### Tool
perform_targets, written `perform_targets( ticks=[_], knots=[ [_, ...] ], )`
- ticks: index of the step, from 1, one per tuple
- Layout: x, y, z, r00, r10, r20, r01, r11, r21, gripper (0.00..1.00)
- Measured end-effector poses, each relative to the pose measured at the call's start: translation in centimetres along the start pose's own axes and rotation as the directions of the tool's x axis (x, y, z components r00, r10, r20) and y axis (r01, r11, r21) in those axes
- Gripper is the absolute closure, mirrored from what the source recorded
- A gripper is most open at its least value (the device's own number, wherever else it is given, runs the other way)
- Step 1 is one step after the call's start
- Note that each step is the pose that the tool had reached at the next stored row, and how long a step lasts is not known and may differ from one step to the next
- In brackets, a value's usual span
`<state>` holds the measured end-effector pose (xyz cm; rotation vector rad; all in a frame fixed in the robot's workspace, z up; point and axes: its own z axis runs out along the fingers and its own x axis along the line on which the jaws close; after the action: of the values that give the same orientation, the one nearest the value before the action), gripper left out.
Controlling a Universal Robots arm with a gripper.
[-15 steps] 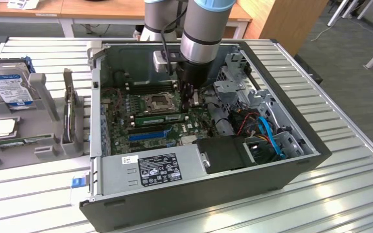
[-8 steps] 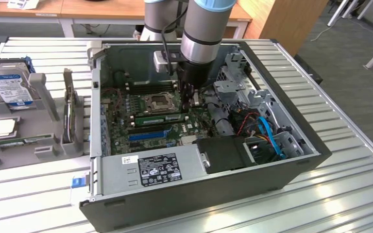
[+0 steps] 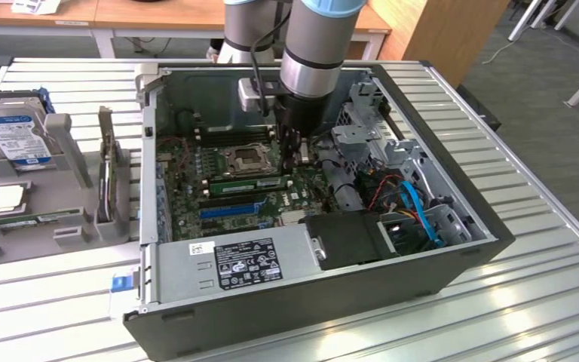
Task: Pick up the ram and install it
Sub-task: 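Press down the ram until it locks into place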
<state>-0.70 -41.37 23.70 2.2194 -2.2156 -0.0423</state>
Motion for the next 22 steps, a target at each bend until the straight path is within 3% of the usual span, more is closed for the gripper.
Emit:
perform_targets(
  ticks=[22],
  knots=[
    [0.00, -0.12, 0.29, 1.0000, 0.000, 0.0000, 0.000, 1.0000, 0.0015, 0.90]
  ],
)
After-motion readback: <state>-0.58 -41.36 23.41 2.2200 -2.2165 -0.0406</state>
